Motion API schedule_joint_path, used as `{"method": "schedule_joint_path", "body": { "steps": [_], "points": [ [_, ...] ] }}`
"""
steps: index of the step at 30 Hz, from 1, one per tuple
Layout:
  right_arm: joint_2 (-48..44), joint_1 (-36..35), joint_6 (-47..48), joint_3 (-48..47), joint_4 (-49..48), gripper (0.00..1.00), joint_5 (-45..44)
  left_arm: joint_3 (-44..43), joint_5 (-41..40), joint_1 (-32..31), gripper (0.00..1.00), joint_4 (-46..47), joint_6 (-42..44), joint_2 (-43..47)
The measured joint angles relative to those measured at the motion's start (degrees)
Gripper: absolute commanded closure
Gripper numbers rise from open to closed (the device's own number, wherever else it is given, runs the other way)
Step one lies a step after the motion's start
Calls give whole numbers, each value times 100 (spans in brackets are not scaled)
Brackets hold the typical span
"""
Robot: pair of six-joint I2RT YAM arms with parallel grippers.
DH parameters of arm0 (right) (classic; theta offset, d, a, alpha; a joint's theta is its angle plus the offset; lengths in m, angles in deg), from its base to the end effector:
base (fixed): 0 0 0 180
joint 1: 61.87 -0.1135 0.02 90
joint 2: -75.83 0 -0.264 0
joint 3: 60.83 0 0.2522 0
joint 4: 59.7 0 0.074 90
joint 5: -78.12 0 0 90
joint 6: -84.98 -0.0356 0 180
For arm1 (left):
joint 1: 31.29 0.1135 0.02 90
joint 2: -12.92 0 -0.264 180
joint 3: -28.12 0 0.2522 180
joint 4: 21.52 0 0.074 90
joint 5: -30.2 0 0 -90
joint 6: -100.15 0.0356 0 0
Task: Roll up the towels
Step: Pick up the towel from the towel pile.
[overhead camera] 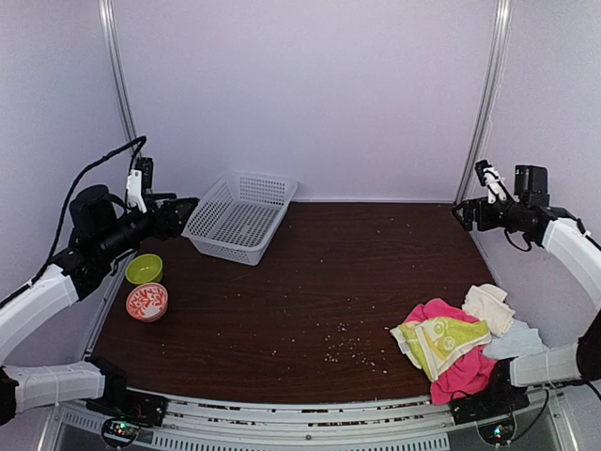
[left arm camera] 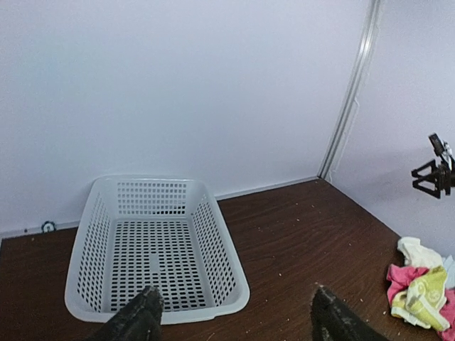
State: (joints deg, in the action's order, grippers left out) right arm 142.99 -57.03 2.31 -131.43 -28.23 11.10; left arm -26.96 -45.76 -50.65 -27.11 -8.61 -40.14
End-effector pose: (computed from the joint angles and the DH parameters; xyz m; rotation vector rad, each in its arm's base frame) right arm 0.2638 -0.0084 0.3218 -0.2896 2.0086 0.2789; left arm 0.2063 -0.0816 0.3266 0.2017 1.6667 -0.7058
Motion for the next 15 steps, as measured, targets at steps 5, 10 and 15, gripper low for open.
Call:
{"method": "schedule_joint_path", "body": {
  "steps": [5, 10, 15],
  "points": [
    [13, -81, 1945, -577, 1720, 25, 901, -378, 754, -323, 41, -85, 212, -505],
    [15, -625, 3569, -649, 3283, 30, 1276, -577, 994, -1298, 48, -385, 420, -938],
    [-57, -1663, 4376, -83, 4061, 38, 1054, -975, 752, -2120, 59, -981, 621, -1738]
  ]
}}
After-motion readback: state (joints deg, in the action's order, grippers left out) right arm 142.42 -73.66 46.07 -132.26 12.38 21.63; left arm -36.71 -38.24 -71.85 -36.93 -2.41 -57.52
